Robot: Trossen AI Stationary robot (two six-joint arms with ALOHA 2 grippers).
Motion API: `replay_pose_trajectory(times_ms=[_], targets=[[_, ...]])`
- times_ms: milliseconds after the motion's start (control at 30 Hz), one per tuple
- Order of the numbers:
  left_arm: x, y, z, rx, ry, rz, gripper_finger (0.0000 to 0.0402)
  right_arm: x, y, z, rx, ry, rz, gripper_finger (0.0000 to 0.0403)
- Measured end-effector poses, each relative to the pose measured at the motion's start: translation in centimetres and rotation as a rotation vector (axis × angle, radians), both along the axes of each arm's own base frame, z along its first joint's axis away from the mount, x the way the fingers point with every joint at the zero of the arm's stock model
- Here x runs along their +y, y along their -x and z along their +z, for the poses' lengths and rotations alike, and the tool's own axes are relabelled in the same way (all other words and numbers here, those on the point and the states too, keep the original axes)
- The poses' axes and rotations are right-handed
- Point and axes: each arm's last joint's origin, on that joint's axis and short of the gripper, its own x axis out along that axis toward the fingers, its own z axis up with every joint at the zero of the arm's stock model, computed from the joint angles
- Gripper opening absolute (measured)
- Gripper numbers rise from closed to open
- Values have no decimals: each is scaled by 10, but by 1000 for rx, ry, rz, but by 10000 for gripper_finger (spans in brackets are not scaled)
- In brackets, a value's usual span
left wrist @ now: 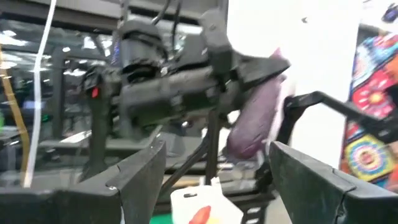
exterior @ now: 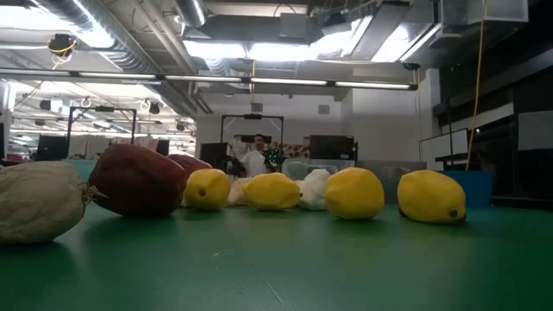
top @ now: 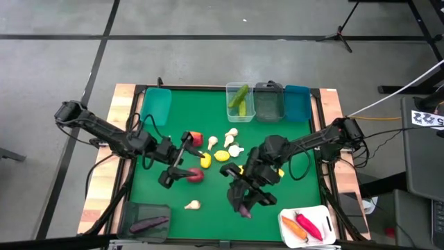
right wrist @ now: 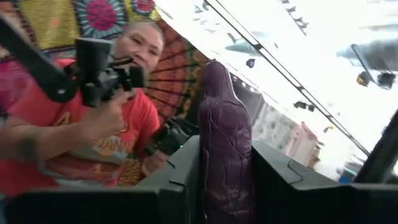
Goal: Sort produce into baskets
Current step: Put the violet eggplant into the bottom black transparent bin
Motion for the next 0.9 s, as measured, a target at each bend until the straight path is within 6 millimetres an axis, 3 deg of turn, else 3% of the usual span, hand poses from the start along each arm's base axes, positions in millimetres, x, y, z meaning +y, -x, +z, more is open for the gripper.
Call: replay_pose_trajectory(times_ms=[233, 367, 533, 733, 900], targets=[[-3, -6, -3, -36, 22, -30, 280, 1, -1, -3, -52, 43, -19, 108], [-2, -6, -5, 11, 63, -27, 280, -2, -11, -16, 243, 13, -116, 108], [0, -2, -4, 65, 84, -11, 280, -15, -23, -39, 616, -47, -492, 108], [5, -6, -20, 210, 23, 163, 280, -20, -23, -26, 560, -186, -671, 108], [11, -8, -19, 198, 36, 217, 280, -28, -24, -18, 490, -257, -727, 108]])
